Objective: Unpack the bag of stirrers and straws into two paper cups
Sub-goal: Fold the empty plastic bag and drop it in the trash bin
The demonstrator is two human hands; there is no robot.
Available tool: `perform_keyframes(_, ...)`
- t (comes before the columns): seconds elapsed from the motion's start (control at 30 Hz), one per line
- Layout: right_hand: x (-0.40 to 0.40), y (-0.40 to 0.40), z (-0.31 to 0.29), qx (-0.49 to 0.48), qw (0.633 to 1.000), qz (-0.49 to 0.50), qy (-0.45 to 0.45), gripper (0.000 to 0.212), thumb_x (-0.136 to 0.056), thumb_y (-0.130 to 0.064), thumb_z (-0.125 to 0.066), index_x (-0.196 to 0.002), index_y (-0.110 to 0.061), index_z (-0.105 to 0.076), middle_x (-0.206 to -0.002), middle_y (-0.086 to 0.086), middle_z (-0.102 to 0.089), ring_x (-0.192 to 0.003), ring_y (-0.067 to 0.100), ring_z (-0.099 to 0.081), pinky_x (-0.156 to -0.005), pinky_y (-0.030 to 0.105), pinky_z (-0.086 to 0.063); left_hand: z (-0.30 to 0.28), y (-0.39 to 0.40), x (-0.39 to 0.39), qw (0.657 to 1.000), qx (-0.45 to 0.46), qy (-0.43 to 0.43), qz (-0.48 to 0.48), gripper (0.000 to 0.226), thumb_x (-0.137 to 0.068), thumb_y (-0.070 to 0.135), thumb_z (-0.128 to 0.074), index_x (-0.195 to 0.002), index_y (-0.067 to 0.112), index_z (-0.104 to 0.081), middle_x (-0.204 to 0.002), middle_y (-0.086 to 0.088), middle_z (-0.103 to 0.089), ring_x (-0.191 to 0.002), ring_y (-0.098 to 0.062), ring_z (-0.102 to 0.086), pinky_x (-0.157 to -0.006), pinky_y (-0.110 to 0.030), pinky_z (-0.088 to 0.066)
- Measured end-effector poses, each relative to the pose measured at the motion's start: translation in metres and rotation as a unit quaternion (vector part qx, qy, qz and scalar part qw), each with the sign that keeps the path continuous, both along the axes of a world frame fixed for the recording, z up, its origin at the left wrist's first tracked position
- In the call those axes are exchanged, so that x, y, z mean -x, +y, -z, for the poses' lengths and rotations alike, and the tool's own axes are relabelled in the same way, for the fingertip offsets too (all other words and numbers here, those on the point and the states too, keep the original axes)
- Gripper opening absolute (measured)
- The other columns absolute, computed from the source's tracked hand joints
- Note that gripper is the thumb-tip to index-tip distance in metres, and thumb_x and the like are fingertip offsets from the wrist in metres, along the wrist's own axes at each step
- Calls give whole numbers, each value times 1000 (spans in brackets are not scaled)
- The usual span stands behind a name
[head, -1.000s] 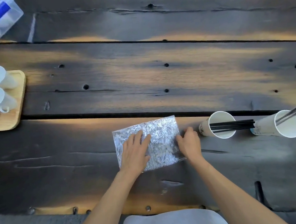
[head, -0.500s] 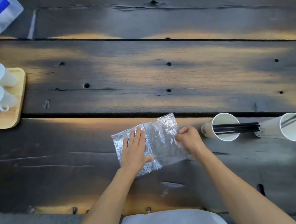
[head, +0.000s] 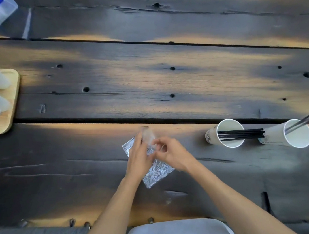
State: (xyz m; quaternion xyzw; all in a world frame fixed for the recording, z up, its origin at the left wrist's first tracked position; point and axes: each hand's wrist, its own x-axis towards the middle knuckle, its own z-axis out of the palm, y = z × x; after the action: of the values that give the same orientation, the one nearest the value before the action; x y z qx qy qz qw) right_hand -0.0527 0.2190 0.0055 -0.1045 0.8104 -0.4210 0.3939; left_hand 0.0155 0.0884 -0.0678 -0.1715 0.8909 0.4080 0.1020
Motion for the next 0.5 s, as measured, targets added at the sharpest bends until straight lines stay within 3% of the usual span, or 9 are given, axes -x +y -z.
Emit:
perform_keyframes(0.07, -9, -6, 6, -28, 998, -53, 30, 37, -90, -26, -63, -125, -14, -60, -107, 0, -55, -82, 11, -50, -75, 23, -42, -9, -15, -5, 989, -78, 37, -118, 55, -91, -2, -51, -141, 21, -51, -156, 9, -33, -140, -11, -36, -112, -29, -35)
perform_keyframes(0.1, -14, -10, 8, -36, 996, -75, 39, 41, -92, -30, -61, -129, -13, -58, -115, 1, -54, -90, 12, -51, -82, 25, -43, -11, -24, -10, 980, -75, 43, -178, 47, -92, -4, -49, -134, 15, -58, -150, 8, -41, -139, -9, -38, -113, -26, -31)
perform_keyframes(0.17, -21, -15, 13, -51, 992, -104, 44, 44, -94, -33, -56, -133, -13, -56, -127, 5, -51, -103, 17, -54, -95, 33, -46, -9, -44, -23, 955, -64, 53, -283, 35, -94, -1, -46, -122, 9, -65, -133, 0, -59, -127, -18, -55, -111, -35, -39)
perform_keyframes(0.27, -29, -21, 22, -76, 989, -125, 37, 45, -96, -33, -52, -138, -15, -52, -141, 6, -46, -119, 24, -54, -104, 40, -45, -7, -60, -39, 901, -137, 19, -412, 29, -99, 6, -42, -119, 8, -64, -117, -11, -68, -107, -25, -67, -100, -42, -52)
perform_keyframes(0.37, -33, -21, 29, -86, 988, -125, 11, 46, -96, -28, -51, -140, -15, -49, -146, 6, -45, -125, 24, -53, -106, 40, -44, -5, -60, -48, 885, -146, -18, -441, 25, -98, 15, -47, -116, 11, -65, -111, -10, -68, -104, -26, -66, -97, -45, -52)
perform_keyframes(0.5, -32, -16, 33, -92, 989, -111, -11, 46, -97, -21, -50, -142, -11, -49, -142, 9, -51, -123, 25, -56, -102, 37, -47, -6, -49, -46, 939, 24, -16, -342, 24, -96, 13, -52, -116, 11, -64, -120, -7, -59, -112, -26, -54, -101, -39, -44)
